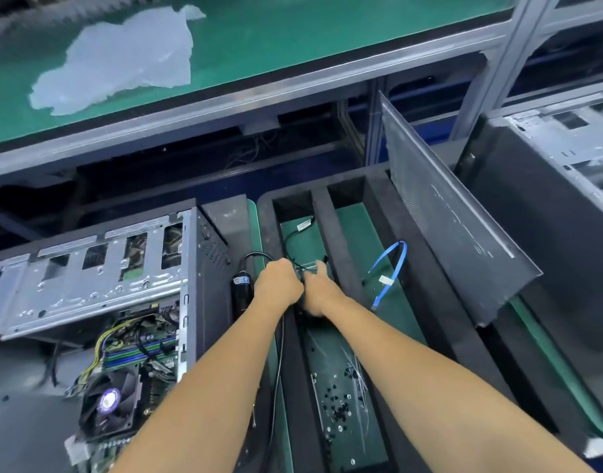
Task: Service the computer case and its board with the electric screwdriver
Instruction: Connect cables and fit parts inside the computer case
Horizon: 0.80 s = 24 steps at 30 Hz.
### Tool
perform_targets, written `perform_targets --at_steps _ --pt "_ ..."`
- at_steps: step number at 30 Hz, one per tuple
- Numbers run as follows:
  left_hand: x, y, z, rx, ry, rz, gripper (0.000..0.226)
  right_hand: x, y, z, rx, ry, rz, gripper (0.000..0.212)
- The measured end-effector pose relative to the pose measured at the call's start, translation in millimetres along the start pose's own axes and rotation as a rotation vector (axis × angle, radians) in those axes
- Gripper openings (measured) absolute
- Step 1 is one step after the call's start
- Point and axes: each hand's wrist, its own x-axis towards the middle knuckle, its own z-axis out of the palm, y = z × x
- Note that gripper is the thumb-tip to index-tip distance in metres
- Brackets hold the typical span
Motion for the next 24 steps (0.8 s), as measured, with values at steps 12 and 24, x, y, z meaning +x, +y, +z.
perform_targets --at_steps 12,24 --pt "6 -10 -2 -0.032 -0.006 0.026 0.003 42 -12 -4 0.004 0.033 0.026 0.033" --pt "-2 6 -30 -0.351 0.248 0.101 0.022 -12 -39 -78 0.192 0.477 -0.082 0.017"
